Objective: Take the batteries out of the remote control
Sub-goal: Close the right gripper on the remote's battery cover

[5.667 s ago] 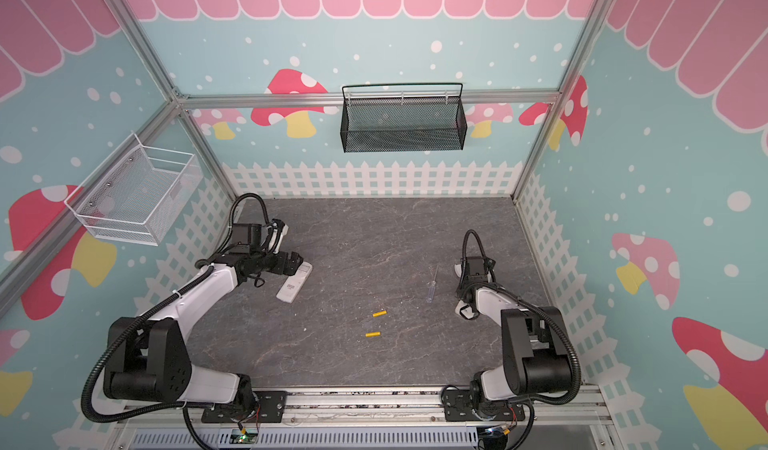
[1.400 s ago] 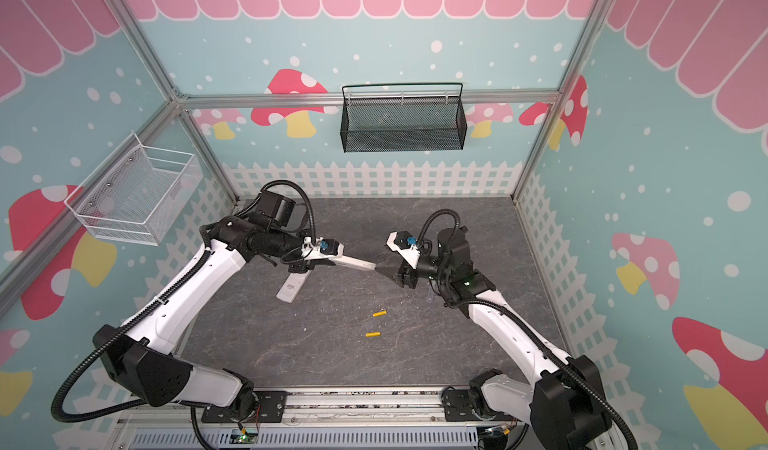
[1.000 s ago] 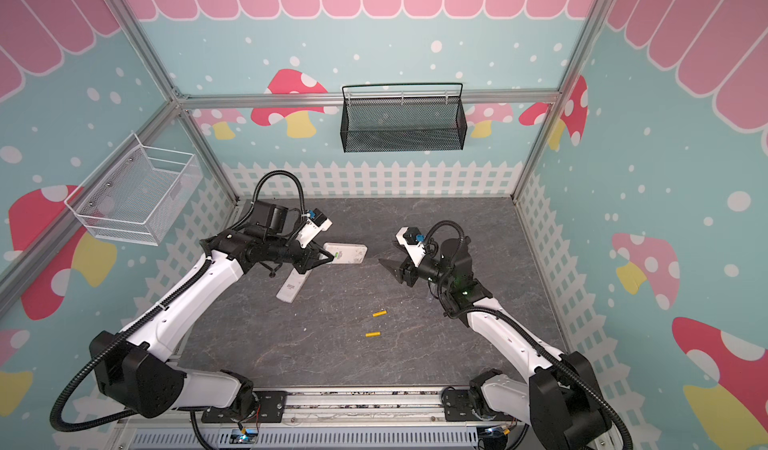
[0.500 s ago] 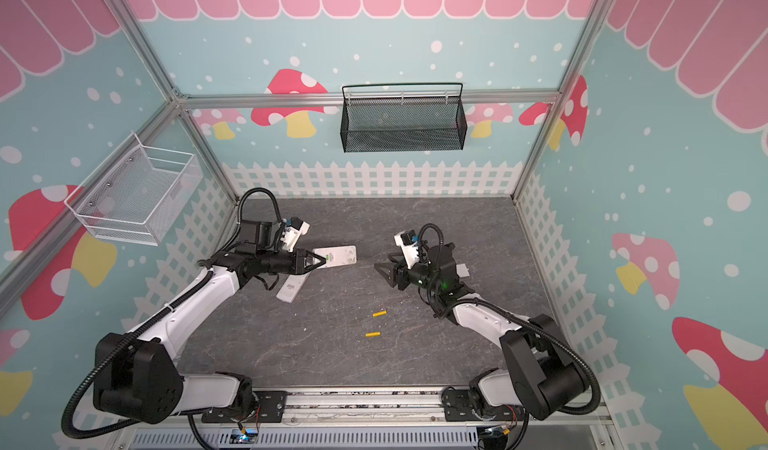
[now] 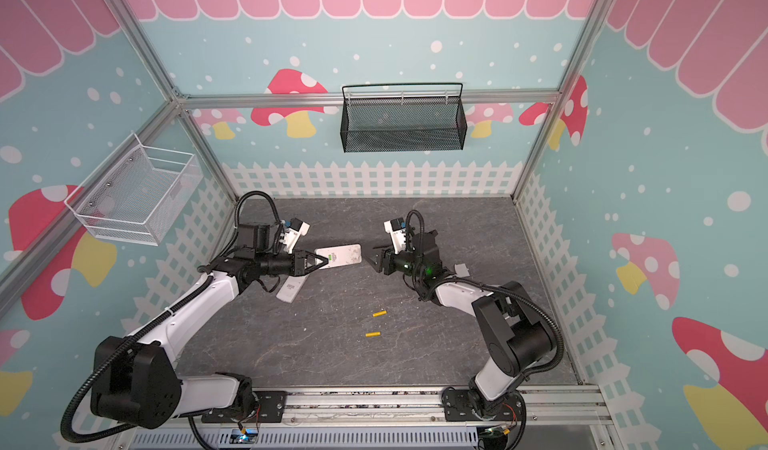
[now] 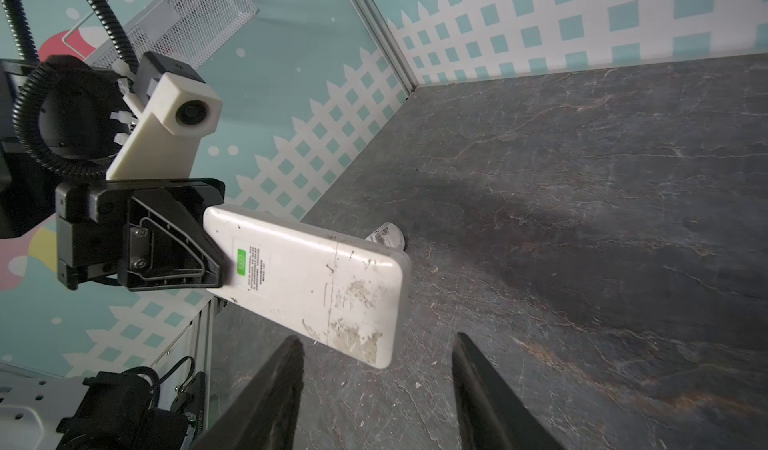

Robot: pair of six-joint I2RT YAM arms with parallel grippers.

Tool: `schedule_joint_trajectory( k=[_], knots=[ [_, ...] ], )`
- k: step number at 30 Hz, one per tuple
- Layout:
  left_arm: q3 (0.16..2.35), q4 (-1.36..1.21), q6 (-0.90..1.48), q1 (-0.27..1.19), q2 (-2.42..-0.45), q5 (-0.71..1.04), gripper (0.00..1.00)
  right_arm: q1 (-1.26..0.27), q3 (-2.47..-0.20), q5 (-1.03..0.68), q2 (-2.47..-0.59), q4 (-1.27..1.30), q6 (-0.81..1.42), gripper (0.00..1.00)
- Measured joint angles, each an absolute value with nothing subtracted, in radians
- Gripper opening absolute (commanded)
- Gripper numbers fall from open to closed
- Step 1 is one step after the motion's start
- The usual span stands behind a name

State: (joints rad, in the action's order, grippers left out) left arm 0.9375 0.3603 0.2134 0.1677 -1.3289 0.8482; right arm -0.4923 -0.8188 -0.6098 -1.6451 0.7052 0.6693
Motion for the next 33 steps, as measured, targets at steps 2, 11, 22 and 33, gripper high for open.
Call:
schedule_joint_trajectory(
  k=[2, 11, 22, 33],
  knots=[
    [0.934, 0.356, 0.218, 0.168, -1.329, 0.857, 0.0, -0.498, -0.846, -0.622, -1.674, 0.71, 0.683, 0.59],
    [0.929, 0.323, 0.236, 0.169, -1.328, 0.89, 0.0, -0.508, -0.868, -0.65, -1.738, 0.723, 0.735, 0.59],
    [0.922, 0.302, 0.254, 0.174, -1.328, 0.902, 0.0, -0.519, -0.877, -0.69, -1.751, 0.754, 0.765, 0.43],
    [0.92, 0.303, 0.259, 0.164, -1.328, 0.867, 0.0, -0.505, -0.885, -0.675, -1.761, 0.762, 0.765, 0.21]
  ],
)
